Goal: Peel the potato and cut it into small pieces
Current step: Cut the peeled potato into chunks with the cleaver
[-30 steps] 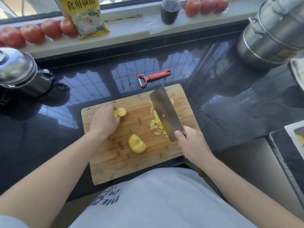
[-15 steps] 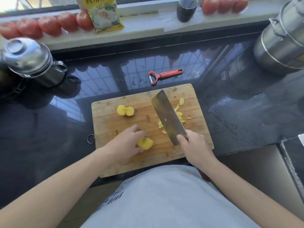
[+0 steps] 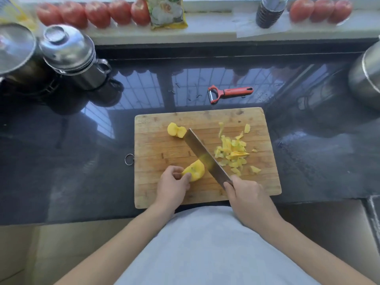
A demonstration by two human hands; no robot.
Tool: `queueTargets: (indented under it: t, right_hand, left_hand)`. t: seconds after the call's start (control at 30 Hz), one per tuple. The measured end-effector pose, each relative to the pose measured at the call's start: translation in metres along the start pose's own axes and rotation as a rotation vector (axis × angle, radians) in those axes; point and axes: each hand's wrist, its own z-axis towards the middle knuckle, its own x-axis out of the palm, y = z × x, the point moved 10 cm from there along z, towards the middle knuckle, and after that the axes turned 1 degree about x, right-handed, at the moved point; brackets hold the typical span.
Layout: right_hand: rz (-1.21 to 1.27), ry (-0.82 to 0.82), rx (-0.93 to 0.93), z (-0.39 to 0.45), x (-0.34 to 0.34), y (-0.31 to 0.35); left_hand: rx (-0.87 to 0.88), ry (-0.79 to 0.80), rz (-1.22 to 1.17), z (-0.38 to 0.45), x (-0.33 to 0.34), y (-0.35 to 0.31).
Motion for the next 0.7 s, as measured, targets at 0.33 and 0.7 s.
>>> queueTargets:
  t: [0.33, 0.7]
  right_hand:
    - [-0.068, -0.016, -0.036, -0.001, 0.000, 0.004]
    - [-0.105, 0.006, -0.027, -0.007, 0.002, -0.001]
  left_hand:
    - [-0.030, 0.220, 0.154, -0.008, 0.036, 0.007]
    - [-0.110, 0.362, 0.061, -0.011, 0.059, 0.011]
